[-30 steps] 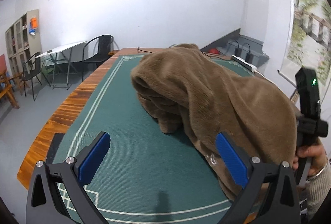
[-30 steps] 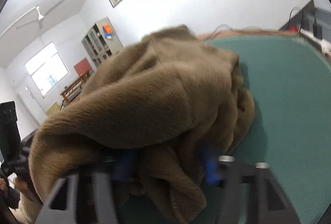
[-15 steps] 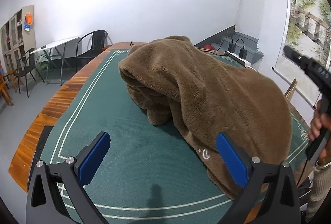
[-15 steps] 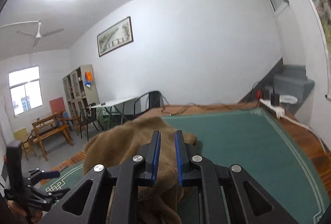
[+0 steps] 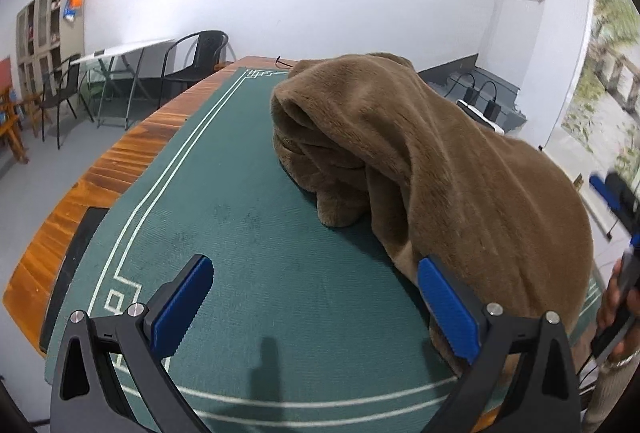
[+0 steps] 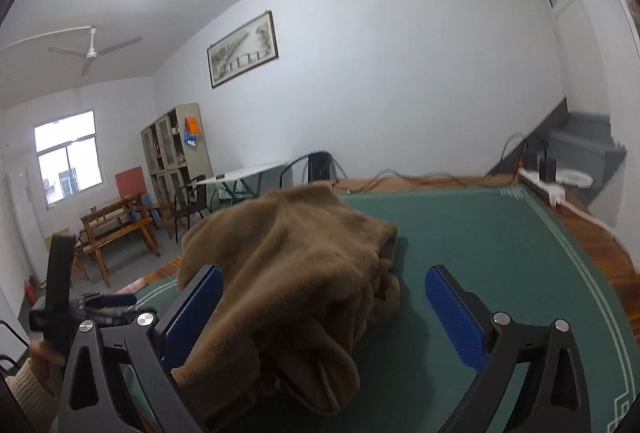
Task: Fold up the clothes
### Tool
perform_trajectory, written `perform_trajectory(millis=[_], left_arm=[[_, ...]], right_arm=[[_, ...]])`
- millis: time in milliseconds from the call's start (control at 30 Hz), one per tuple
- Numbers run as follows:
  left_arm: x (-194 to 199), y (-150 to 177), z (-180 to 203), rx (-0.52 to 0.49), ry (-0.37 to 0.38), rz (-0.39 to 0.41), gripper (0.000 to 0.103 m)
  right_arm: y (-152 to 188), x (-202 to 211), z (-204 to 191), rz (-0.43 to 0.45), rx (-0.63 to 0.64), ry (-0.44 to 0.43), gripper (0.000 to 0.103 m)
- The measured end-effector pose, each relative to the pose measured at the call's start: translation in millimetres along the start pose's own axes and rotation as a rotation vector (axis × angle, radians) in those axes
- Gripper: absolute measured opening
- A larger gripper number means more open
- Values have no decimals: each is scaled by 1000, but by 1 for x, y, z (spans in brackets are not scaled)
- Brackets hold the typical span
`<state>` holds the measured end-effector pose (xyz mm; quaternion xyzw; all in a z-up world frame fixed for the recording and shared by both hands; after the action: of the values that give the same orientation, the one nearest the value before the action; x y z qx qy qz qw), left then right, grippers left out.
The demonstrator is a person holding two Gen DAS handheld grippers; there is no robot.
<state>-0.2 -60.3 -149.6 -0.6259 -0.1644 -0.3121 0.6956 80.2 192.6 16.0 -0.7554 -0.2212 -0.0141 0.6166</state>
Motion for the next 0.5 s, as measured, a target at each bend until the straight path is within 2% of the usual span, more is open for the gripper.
perform_trajectory(millis=[233, 333, 500], left_arm=[[0, -13, -9, 35, -5, 18, 103], [0, -16, -14, 50, -9, 23, 103], [10, -20, -23, 39, -30, 52, 103]], right_arm=[[5, -23, 20, -60, -100, -32, 102], [-2, -54, 16, -116, -162, -112, 102], [5, -113, 29, -242, -435, -229, 102]])
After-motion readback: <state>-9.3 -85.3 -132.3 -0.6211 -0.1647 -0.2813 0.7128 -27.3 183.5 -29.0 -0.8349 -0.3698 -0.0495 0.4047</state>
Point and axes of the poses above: each gripper's, at about its wrist camera, not at the fingertips, and x roughly against the way its jaws point, z to its right, y to its underside, the point moved 8 cm from there along -x, roughly the way its jaws point, and after that the axes turned 3 degrees about -x, right-handed, at the moved point
